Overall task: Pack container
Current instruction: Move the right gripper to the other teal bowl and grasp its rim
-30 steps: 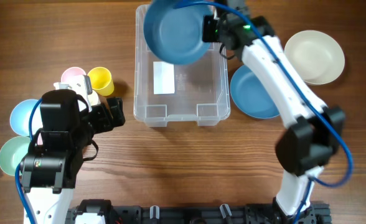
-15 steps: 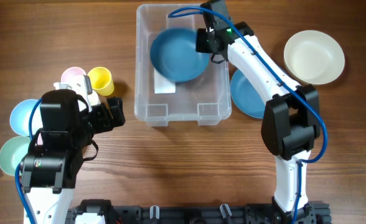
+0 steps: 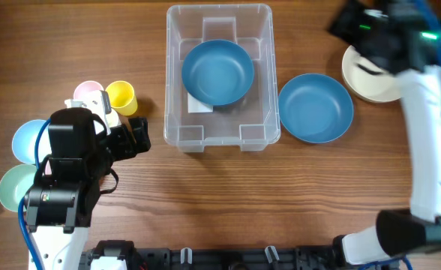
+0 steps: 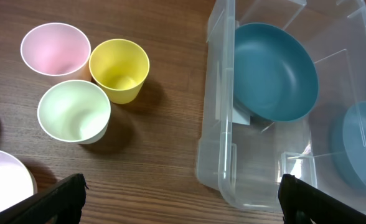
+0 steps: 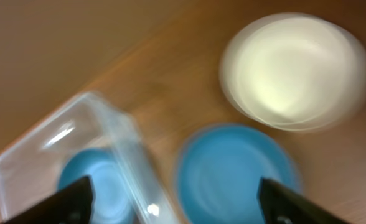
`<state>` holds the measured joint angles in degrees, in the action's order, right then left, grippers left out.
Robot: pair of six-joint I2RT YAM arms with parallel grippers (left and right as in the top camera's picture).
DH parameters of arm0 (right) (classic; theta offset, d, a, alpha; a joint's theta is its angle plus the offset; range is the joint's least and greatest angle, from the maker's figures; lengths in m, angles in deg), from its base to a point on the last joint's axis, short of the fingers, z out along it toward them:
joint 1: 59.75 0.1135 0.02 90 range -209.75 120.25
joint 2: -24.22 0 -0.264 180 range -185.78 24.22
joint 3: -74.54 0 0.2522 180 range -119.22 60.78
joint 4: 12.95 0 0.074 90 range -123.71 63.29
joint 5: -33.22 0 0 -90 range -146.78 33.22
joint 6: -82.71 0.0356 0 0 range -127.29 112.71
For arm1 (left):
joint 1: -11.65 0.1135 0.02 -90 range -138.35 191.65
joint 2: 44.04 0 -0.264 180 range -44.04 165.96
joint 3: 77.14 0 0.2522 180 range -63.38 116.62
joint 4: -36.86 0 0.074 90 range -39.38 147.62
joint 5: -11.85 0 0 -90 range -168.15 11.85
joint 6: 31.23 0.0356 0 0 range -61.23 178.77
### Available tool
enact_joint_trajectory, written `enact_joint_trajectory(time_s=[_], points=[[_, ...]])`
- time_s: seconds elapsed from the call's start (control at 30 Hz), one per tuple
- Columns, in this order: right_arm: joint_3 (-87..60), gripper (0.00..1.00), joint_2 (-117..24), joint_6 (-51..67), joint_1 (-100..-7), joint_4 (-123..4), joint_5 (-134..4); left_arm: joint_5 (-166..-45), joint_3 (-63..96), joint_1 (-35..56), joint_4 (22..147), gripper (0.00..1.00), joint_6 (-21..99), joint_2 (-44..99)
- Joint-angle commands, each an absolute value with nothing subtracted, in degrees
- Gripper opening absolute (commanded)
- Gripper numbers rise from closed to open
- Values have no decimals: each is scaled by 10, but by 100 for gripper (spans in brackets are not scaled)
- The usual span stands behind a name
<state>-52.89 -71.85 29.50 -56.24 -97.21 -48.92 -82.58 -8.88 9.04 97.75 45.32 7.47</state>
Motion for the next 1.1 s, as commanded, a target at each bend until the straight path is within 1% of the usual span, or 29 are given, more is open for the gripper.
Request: enact_joint_trajectory(time_s=[0.0, 0.1, 0.2, 0.33, 0.37, 0.63, 0.7, 0.83, 0.9, 0.93, 0.97, 1.07], points=[[-496, 97, -740, 312, -613, -1049, -484, -835, -77, 93, 976, 100, 448, 75], [-419, 99, -740, 300, -629, -1058, -486, -835, -77, 93, 976, 100, 448, 75], [-328, 99, -740, 299, -630, -1018, -489, -835, -77, 93, 976, 100, 448, 75], [-209, 100, -740, 298, -632, -935, -503, -835, -77, 93, 979, 100, 448, 75], [-128, 100, -740, 298, -638, -856, -524, -835, -77, 93, 981, 100, 448, 75], [13, 98, -741, 306, -639, -674, -523, -835, -77, 93, 981, 100, 448, 75], [45, 89, -741, 331, -639, -634, -523, -835, -77, 93, 981, 100, 448, 75], [51, 71, -741, 338, -639, -628, -523, -835, -77, 93, 981, 100, 448, 75], [51, 57, -741, 338, -639, -627, -523, -835, -77, 93, 981, 100, 448, 75], [51, 43, -741, 338, -639, -627, -524, -835, -77, 93, 981, 100, 448, 75], [51, 35, -741, 338, -639, -627, -523, -835, -77, 93, 981, 100, 448, 75], [51, 19, -741, 338, -639, -627, -527, -835, -77, 93, 981, 100, 448, 75]])
